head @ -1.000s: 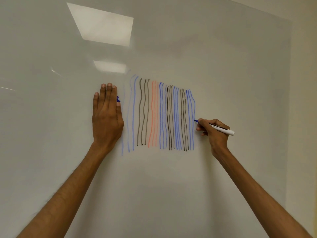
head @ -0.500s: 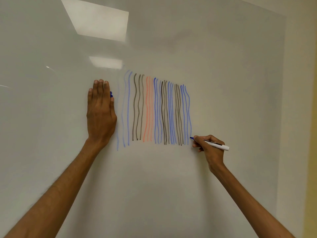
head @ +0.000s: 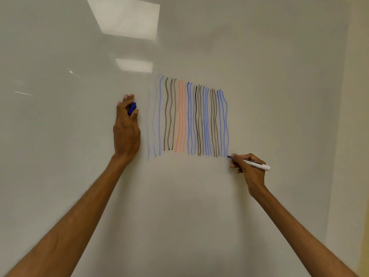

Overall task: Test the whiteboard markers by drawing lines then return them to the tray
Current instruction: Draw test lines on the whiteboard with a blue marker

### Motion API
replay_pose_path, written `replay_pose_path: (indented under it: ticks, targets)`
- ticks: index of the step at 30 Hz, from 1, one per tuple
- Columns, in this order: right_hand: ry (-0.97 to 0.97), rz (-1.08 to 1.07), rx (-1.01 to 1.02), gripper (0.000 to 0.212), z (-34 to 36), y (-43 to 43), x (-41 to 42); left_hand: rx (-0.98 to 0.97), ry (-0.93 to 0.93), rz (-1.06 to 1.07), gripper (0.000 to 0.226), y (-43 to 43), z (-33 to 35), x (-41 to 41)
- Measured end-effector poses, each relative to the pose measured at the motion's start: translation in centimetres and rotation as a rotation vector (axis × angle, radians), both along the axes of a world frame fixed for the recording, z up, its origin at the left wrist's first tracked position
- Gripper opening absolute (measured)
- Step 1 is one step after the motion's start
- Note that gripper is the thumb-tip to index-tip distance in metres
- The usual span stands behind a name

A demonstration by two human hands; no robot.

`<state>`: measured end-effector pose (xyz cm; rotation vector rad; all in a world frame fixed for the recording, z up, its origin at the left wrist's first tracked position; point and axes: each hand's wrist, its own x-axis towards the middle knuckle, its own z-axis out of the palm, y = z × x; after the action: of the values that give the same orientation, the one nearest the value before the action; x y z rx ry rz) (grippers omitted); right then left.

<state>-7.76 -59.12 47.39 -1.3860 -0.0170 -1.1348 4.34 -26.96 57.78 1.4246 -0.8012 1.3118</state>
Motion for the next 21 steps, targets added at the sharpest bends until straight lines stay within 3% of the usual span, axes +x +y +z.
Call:
replay_pose_path:
  ticks: [7, 21]
  targets:
    - [0.032, 0.133, 0.081, 0.018, -2.1, 3.5, -0.3, 0.01, 0.012, 0.15, 0.028, 0.5, -8.1, -3.2]
    - [0.298, 0.4, 0.109, 0.018, -11.2, 10.5, -1.3, 0.287, 0.579, -0.351, 0.016, 0.2, -21.6, -8.3]
